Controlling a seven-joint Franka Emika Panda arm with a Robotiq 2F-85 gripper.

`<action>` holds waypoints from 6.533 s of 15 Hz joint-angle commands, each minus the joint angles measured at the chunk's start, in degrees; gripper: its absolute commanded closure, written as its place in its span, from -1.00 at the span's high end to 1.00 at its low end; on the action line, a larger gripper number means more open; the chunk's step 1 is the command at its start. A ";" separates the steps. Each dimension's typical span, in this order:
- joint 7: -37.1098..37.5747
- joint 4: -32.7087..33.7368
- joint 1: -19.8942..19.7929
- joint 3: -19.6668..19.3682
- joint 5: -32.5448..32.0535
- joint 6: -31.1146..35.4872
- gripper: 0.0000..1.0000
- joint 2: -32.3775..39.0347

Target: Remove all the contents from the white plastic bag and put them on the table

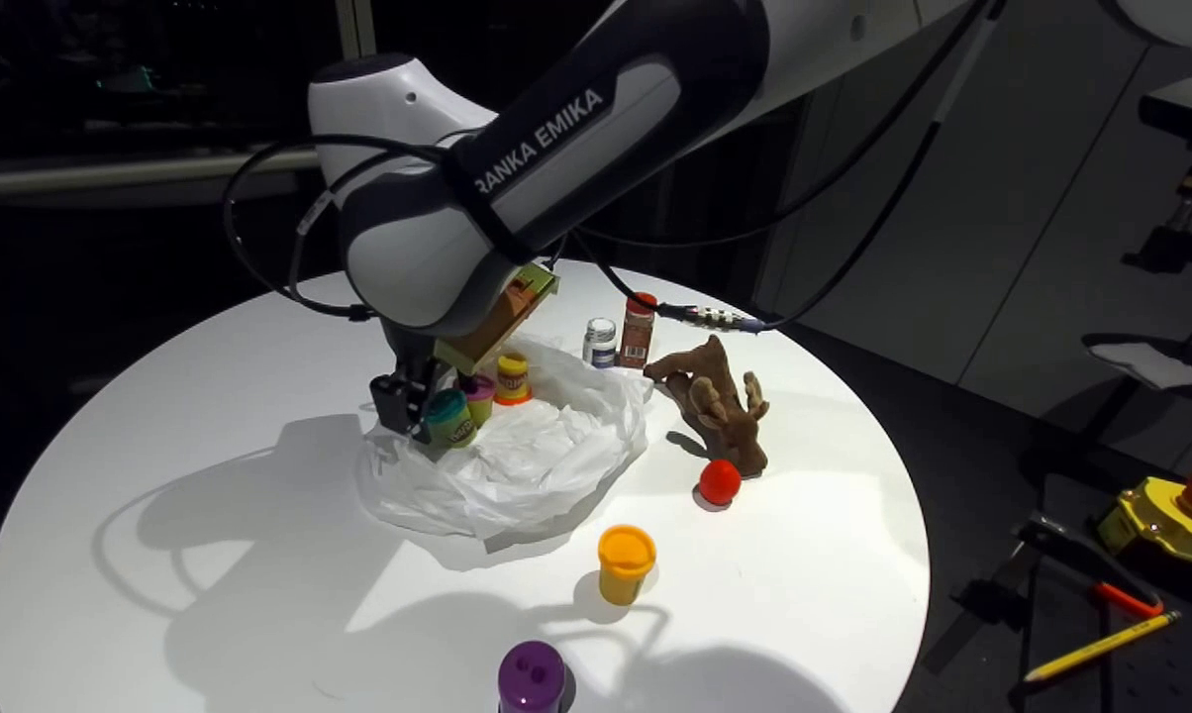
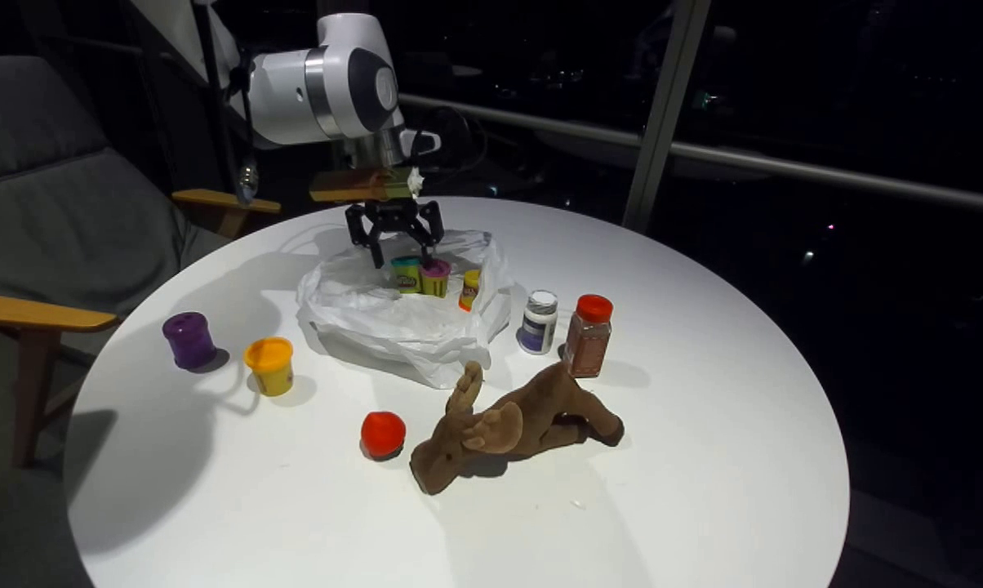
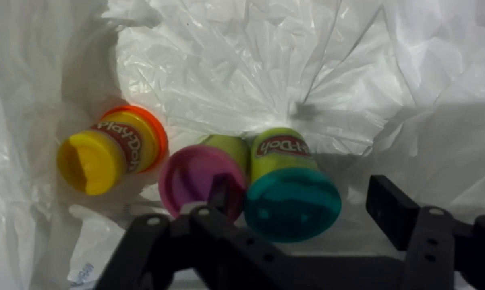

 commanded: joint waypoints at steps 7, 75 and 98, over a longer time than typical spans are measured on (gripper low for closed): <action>-0.79 6.75 1.30 -1.65 -2.63 -2.97 -0.39 2.63; 4.65 -32.45 -6.67 2.82 9.71 12.17 1.00 -21.73; 3.67 -4.25 -7.00 -0.37 7.39 -2.17 -0.46 -2.20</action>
